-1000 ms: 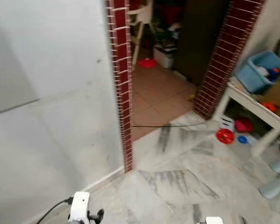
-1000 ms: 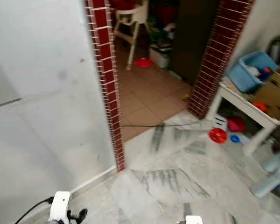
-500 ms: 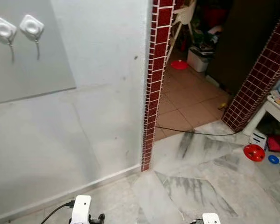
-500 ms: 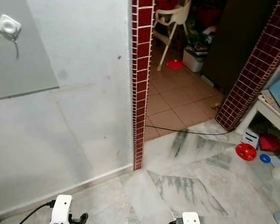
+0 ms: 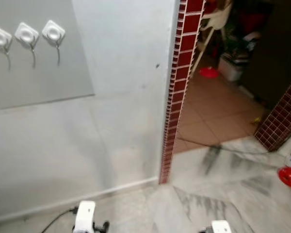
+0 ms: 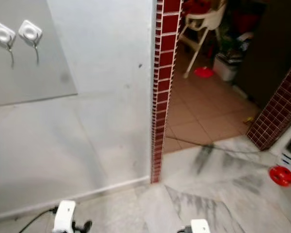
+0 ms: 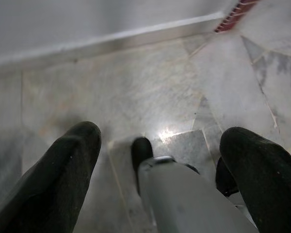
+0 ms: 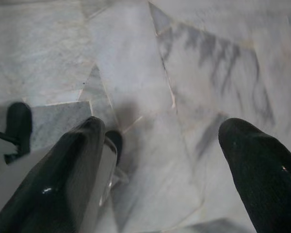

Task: Hang keys on a hook

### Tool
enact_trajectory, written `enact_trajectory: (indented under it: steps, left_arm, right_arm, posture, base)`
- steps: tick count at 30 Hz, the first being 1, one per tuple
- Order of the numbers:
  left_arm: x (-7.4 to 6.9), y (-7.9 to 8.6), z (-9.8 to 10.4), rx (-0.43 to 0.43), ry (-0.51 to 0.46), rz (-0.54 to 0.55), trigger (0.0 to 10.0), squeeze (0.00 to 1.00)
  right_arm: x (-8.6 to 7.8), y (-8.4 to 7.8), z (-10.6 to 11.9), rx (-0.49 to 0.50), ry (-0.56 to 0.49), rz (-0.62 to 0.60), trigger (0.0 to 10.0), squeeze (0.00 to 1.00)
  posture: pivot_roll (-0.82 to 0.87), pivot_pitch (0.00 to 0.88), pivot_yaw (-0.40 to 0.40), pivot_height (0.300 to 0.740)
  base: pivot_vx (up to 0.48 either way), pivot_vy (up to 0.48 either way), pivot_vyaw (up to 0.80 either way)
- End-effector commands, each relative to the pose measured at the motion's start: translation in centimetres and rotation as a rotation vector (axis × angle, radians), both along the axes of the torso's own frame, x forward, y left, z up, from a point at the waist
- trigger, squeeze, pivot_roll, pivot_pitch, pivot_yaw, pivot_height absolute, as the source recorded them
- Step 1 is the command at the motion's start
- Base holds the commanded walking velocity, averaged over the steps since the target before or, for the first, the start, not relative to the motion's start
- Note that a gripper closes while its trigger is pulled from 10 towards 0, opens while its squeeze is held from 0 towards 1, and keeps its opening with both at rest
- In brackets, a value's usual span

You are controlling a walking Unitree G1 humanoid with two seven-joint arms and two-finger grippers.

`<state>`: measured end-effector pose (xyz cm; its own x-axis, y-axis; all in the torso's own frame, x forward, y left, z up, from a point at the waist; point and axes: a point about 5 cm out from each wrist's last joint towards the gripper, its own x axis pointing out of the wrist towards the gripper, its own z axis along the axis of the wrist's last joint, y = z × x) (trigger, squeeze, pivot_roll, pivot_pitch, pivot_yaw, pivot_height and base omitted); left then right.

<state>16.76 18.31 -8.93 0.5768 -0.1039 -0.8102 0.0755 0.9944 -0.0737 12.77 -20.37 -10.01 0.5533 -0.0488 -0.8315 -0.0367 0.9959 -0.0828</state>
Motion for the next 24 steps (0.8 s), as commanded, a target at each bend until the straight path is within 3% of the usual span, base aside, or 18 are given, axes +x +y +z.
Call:
enact_trajectory:
  steps: [1,24]
  left_arm:
    - [-0.72,0.59,-0.28,0.021,0.032,0.005,10.0,0.0]
    - [-0.42,0.14,-0.23,0.006,0.029,0.025,10.0,0.0]
  right_arm:
    - [0.31,0.78,0.0,0.016,-0.01,0.015,10.0,0.0]
    - [0.35,0.8,0.04,0.017,-0.02,0.007,10.0,0.0]
  posture:
    - [-0.04,0.0,-0.005,0.74]
    - [-0.04,0.0,-0.012,0.74]
  base:
    - [0.0,0.0,0.8]
    - [0.0,0.0,0.8]
